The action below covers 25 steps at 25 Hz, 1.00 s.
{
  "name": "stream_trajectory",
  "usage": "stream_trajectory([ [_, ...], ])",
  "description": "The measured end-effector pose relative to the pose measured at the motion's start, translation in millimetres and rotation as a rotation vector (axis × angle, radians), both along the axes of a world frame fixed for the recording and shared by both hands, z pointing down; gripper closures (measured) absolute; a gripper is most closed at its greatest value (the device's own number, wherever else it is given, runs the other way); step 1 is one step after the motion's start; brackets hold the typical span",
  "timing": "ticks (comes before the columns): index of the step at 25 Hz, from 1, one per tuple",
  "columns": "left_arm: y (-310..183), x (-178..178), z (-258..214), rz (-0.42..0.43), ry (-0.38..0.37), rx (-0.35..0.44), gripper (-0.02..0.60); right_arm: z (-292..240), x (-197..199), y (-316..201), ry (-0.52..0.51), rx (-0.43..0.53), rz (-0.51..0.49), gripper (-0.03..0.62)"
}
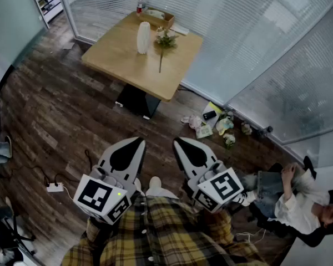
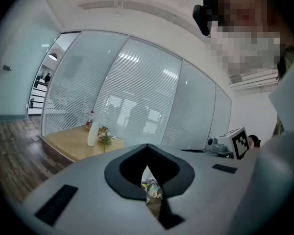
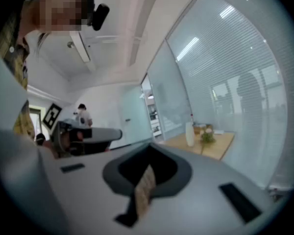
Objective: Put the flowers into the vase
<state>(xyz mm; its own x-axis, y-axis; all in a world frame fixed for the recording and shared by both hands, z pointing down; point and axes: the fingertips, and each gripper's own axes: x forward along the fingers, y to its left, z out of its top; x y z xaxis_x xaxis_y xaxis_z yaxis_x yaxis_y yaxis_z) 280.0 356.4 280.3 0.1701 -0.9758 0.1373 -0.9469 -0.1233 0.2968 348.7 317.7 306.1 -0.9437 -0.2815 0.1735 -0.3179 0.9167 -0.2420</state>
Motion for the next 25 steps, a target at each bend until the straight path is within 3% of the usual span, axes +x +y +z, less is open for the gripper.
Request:
stream_trajectory([
  [11,0,12,-3,-0.018,-0.005,0.007,0.572,-5,13,-1,-0.024,0.006,-0.012,0.580],
  [18,8,19,-5,-0.069,-0.019,0.024,0.572,-6,29,1,-0.033,0.027,-0.034,0.580],
  [25,19,2,-2,-0.142,-0.008,0.024,0.572,0,24,5,-0.038,0.010,-0.064,0.580],
])
